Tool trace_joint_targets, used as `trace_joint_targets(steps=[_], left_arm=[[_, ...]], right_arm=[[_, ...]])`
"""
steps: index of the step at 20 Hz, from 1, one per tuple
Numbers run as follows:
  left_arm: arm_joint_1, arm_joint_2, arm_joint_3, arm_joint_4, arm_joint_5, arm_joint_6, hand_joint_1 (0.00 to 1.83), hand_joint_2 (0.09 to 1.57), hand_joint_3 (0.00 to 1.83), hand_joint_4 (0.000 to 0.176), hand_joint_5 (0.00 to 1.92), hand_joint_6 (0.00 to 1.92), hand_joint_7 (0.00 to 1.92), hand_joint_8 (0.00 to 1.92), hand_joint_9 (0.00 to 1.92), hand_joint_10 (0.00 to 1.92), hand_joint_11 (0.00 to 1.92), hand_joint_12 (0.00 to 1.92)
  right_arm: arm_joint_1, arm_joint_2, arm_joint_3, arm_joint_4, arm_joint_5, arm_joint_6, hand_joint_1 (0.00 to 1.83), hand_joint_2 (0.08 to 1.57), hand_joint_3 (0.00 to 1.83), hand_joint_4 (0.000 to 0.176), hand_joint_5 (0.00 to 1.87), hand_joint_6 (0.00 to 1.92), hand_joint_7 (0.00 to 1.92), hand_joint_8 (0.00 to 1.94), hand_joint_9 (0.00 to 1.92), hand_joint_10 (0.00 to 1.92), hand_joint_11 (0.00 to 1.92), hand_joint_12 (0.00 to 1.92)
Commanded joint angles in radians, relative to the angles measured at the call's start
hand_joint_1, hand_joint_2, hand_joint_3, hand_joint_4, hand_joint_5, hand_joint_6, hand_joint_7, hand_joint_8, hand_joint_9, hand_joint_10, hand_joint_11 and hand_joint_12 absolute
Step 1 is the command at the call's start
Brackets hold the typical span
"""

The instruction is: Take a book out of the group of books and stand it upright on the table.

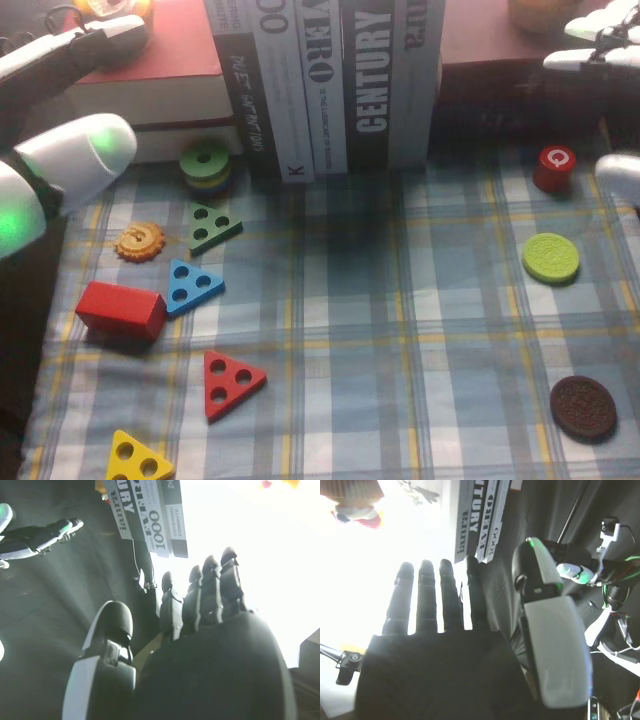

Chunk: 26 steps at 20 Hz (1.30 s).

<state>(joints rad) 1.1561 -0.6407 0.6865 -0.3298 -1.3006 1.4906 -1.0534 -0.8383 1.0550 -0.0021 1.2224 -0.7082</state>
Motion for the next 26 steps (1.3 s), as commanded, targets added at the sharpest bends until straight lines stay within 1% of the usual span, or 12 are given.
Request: trace_joint_targets(steps=[1,4,7,9,10,12,16,18,21,23,25,26], left_arm=[[-0.004,-0.006,0.003,0.005,-0.126,-0.009,0.00,1.33,0.01,0.163,0.32,0.00,0.26,0.00,0.22,0.01,0.02,0.34],[-0.004,-0.009,0.005,0.004,-0.124,-0.009,0.02,1.33,0.00,0.163,0.32,0.00,0.25,0.00,0.21,0.00,0.03,0.34],[-0.004,-0.014,0.007,0.003,-0.119,-0.009,0.03,1.33,0.00,0.167,0.33,0.00,0.26,0.00,0.23,0.01,0.04,0.35],[-0.004,-0.015,0.008,0.003,-0.114,-0.009,0.02,1.33,0.00,0.166,0.33,0.00,0.26,0.00,0.22,0.00,0.03,0.35],[-0.004,-0.015,0.009,0.002,-0.111,-0.009,0.01,1.33,0.00,0.158,0.33,0.00,0.26,0.00,0.22,0.00,0.03,0.36],[-0.004,-0.017,0.010,0.001,-0.110,-0.010,0.01,1.34,0.00,0.153,0.31,0.00,0.27,0.00,0.22,0.00,0.02,0.36],[-0.004,-0.021,0.014,0.001,-0.101,-0.010,0.04,1.33,0.00,0.171,0.30,0.00,0.26,0.00,0.21,0.00,0.00,0.37],[-0.004,-0.021,0.016,0.000,-0.099,-0.011,0.01,1.34,0.00,0.173,0.29,0.00,0.22,0.00,0.19,0.00,0.01,0.37],[-0.004,-0.021,0.018,0.000,-0.100,-0.016,0.06,1.35,0.00,0.142,0.32,0.01,0.24,0.00,0.21,0.00,0.02,0.37],[-0.004,-0.021,0.018,0.000,-0.100,-0.016,0.05,1.34,0.00,0.146,0.32,0.00,0.25,0.01,0.22,0.01,0.03,0.37],[-0.004,-0.020,0.019,0.000,-0.100,-0.017,0.05,1.34,0.00,0.149,0.31,0.00,0.26,0.01,0.21,0.00,0.04,0.37],[-0.004,-0.020,0.020,0.000,-0.100,-0.018,0.06,1.34,0.00,0.143,0.32,0.00,0.26,0.01,0.22,0.00,0.04,0.38]], right_arm=[[0.025,-0.006,0.010,0.023,0.124,0.004,0.20,1.38,0.00,0.005,0.46,0.00,0.35,0.00,0.33,0.00,0.19,0.41],[0.115,-0.038,0.052,0.022,0.107,0.003,0.13,1.40,0.00,0.015,0.43,0.00,0.36,0.00,0.27,0.00,0.13,0.24],[0.246,-0.073,0.100,-0.016,0.063,0.003,0.01,1.36,0.00,0.092,0.35,0.00,0.27,0.00,0.23,0.00,0.20,0.13],[0.341,-0.089,0.122,-0.062,-0.004,-0.011,0.00,1.27,0.00,0.117,0.28,0.00,0.23,0.00,0.21,0.00,0.18,0.10],[0.393,-0.103,0.137,-0.094,-0.057,-0.016,0.00,1.23,0.00,0.155,0.26,0.00,0.21,0.00,0.17,0.00,0.13,0.08],[0.453,-0.127,0.161,-0.140,-0.125,-0.017,0.00,1.21,0.00,0.170,0.26,0.00,0.16,0.00,0.08,0.00,0.08,0.06],[0.571,-0.175,0.201,-0.258,-0.280,-0.016,0.00,1.15,0.00,0.176,0.22,0.00,0.05,0.00,0.12,0.02,0.29,0.18],[0.607,-0.190,0.211,-0.305,-0.337,-0.016,0.00,1.16,0.00,0.176,0.20,0.00,0.00,0.01,0.07,0.00,0.06,0.57],[0.625,-0.203,0.223,-0.336,-0.383,-0.016,0.00,1.15,0.00,0.176,0.18,0.00,0.00,0.00,0.00,0.00,0.00,0.11],[0.634,-0.208,0.229,-0.353,-0.412,-0.016,0.00,1.14,0.00,0.176,0.18,0.00,0.00,0.00,0.00,0.00,0.00,0.18],[0.643,-0.208,0.229,-0.375,-0.438,-0.016,0.00,1.15,0.00,0.176,0.17,0.00,0.01,0.00,0.00,0.00,0.00,0.35],[0.643,-0.208,0.227,-0.387,-0.454,-0.016,0.00,1.15,0.00,0.176,0.17,0.00,0.01,0.00,0.07,0.01,0.00,0.65]])
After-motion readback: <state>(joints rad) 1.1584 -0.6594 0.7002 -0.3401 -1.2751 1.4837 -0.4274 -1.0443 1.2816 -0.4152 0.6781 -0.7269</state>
